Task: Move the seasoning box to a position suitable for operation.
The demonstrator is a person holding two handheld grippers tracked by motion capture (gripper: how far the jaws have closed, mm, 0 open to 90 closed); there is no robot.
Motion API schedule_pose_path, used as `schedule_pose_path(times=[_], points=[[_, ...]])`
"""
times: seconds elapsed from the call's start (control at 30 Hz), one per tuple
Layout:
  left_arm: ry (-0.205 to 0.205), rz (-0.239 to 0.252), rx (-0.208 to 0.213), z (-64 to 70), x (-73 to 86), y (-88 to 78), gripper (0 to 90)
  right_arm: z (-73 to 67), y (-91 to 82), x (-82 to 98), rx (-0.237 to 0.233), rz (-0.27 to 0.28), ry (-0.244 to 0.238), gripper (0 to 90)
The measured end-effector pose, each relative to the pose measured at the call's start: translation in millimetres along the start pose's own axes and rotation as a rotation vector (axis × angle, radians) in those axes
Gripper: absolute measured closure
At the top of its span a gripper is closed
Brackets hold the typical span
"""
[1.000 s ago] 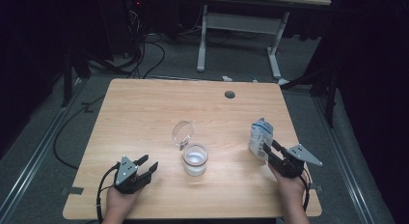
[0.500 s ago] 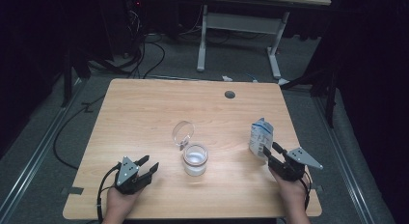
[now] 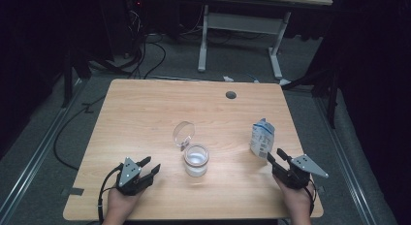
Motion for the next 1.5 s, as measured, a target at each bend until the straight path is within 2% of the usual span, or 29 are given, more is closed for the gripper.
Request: schedule_pose_path(times=[0.17,0.47,0.67,0.9,0.97,1.0,1.1,1.13,1.27,1.33,1.5], points=[[0.002,-0.002,0.002,0.1,0.0,0.5,52.8,-1.0,-7.4,2.9,0.006,-0.002,-0.005,54.5],[-0.003,-0.008,0.005,-0.5,-0.2,1.1,53.4,-9.3,-18.4,4.9,-0.018,0.002,-0.022,56.0],[-0.019,-0.007,0.003,-2.3,-0.4,0.4,53.7,-23.2,-17.2,4.6,-0.04,-0.01,-0.048,57.1],[-0.022,-0.003,0.003,-2.6,-1.0,-0.5,54.0,-44.8,-8.3,6.9,-0.066,-0.038,-0.072,60.3],[-0.031,0.0,0.002,-2.8,-1.6,-1.4,54.1,-47.5,-6.3,7.2,-0.069,-0.04,-0.077,60.5],[-0.045,0.002,0.003,-2.1,-2.3,-2.9,54.1,-54.1,-2.4,8.0,-0.075,-0.049,-0.08,60.4],[-0.041,-0.006,-0.001,-0.5,-2.2,-4.5,54.1,-59.5,1.0,8.7,-0.083,-0.053,-0.092,59.9],[-0.057,-0.008,0.002,0.5,-2.7,-5.9,54.2,-67.2,5.0,9.3,-0.099,-0.058,-0.106,59.4],[-0.076,-0.005,0.003,1.9,-3.7,-7.5,54.8,-76.1,8.4,8.7,-0.107,-0.061,-0.125,59.0],[-0.088,-0.004,0.008,2.9,-3.6,-7.3,55.7,-86.3,11.5,7.9,-0.126,-0.063,-0.145,58.9],[-0.099,0.001,0.019,5.3,-7.0,-7.0,56.9,-99.9,13.6,9.8,-0.158,-0.075,-0.161,60.8]])
Point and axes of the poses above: each handheld gripper's, and its own axes: y roughly forward along the jaws, x roughly out of its underside, z roughly to its right, the point moved 5 cm from there along y, roughly forward along the jaws, and after that the axes turned 12 degrees about x, right-handed, at the moved point
